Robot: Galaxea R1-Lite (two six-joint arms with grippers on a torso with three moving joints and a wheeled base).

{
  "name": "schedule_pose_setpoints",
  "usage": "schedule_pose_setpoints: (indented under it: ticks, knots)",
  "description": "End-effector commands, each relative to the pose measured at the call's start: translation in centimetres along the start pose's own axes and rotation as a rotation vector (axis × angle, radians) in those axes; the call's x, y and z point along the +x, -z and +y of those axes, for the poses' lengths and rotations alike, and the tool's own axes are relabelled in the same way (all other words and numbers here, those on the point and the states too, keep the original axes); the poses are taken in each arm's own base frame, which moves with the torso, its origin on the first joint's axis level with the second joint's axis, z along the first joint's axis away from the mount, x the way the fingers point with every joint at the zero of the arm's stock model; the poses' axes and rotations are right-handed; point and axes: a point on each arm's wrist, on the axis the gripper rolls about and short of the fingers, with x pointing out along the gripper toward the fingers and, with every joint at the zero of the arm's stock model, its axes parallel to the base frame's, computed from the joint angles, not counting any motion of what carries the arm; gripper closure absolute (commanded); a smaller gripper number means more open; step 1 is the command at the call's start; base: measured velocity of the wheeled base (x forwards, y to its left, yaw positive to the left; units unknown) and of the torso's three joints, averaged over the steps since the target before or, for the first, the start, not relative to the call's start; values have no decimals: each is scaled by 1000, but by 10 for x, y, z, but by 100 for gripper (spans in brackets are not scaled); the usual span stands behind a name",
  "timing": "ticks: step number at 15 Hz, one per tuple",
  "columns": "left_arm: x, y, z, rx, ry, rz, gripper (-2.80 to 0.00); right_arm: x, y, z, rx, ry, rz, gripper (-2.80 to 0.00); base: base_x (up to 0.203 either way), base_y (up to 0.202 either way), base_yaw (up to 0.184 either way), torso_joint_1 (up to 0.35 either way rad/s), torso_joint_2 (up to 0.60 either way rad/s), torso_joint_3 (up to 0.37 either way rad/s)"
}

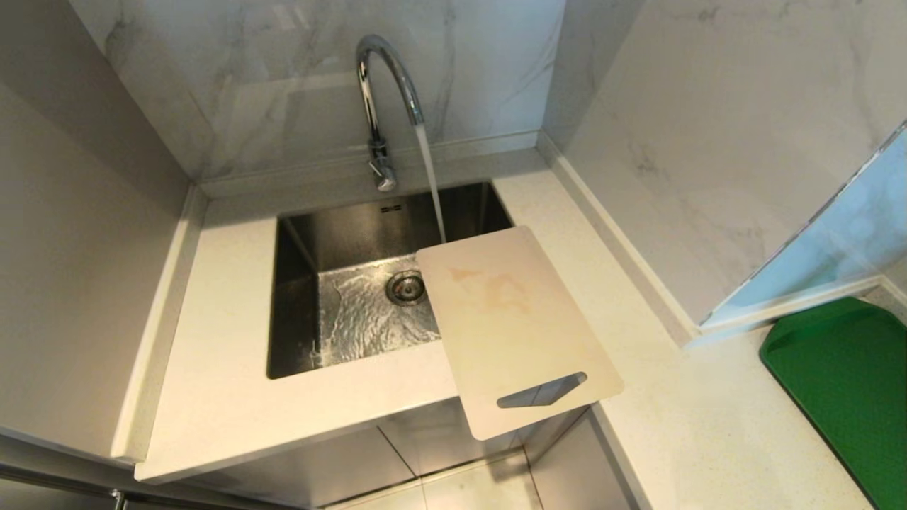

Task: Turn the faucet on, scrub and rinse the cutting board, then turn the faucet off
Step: Pick up the cutting board

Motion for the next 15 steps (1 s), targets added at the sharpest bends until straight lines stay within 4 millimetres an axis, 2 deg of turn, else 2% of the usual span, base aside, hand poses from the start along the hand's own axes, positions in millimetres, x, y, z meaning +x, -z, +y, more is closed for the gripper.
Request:
schedule_pose_setpoints:
  ticks: [1,5,10,13,15]
  knots:
    - [0,1,0,0,-1,0,0,34,-35,5,130,42,176,0,0,0,0,0,0,0]
    - [0,1,0,0,-1,0,0,86,-43,7,457,129,463,0,0,0,0,0,0,0]
    - [0,1,0,0,-1,0,0,166,-58,18,960,359,713,0,0,0,0,0,0,0]
    - [0,1,0,0,-1,0,0,205,-45,34,1060,474,859,0,0,0,0,0,0,0]
    - [0,1,0,0,-1,0,0,220,-38,40,1057,520,892,0,0,0,0,0,0,0]
